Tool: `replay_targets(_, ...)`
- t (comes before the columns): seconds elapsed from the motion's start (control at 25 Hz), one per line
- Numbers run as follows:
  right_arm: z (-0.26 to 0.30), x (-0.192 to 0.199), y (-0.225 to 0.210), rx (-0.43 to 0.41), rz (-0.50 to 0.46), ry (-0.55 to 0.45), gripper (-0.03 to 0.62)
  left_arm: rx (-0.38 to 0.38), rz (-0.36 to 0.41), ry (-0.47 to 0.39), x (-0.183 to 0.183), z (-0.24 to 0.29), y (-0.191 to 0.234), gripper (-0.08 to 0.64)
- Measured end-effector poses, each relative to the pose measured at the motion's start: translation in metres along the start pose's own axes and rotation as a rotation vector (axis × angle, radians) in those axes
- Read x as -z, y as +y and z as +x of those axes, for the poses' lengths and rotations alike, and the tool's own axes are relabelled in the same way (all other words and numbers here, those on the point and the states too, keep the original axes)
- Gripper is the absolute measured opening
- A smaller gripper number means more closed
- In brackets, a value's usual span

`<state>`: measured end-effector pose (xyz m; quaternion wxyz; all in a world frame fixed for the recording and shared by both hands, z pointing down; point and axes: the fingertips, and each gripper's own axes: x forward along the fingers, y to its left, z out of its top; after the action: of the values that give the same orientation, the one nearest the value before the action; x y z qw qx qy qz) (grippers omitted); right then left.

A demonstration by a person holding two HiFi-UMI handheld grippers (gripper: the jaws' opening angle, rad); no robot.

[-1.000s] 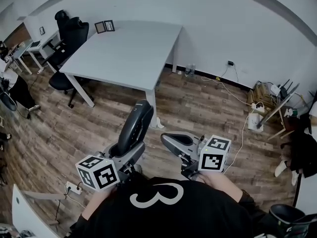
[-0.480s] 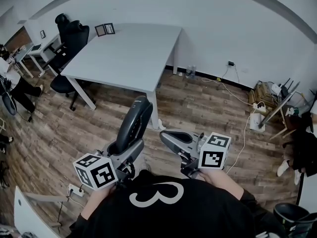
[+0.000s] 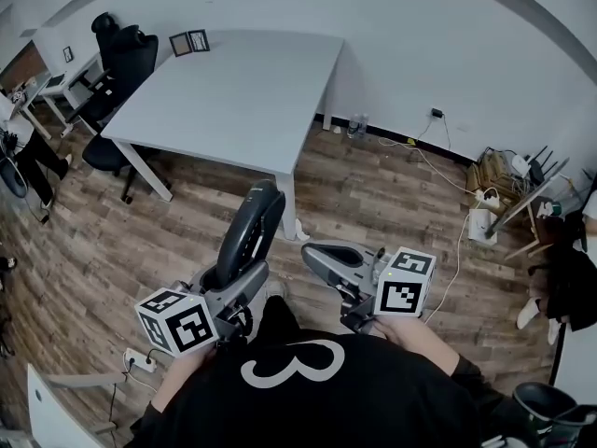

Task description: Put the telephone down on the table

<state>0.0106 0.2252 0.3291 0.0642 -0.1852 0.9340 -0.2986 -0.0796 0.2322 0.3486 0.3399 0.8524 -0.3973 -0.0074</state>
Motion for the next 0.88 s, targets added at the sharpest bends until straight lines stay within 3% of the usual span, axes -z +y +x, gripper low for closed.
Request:
replay_targets(0.6, 0.099, -0.085, -0.12, 0.109, 0.073, -0.081, 0.011, 0.065, 0.01, 0.102, -0.121, 0.103, 0.11, 0.29)
replay_targets(0.88, 0.14, -0.114, -0.155, 0.16, 0.031, -0.076, 0.011, 0.093, 0.049, 0.109, -0.161, 0.136, 0.15, 0.29)
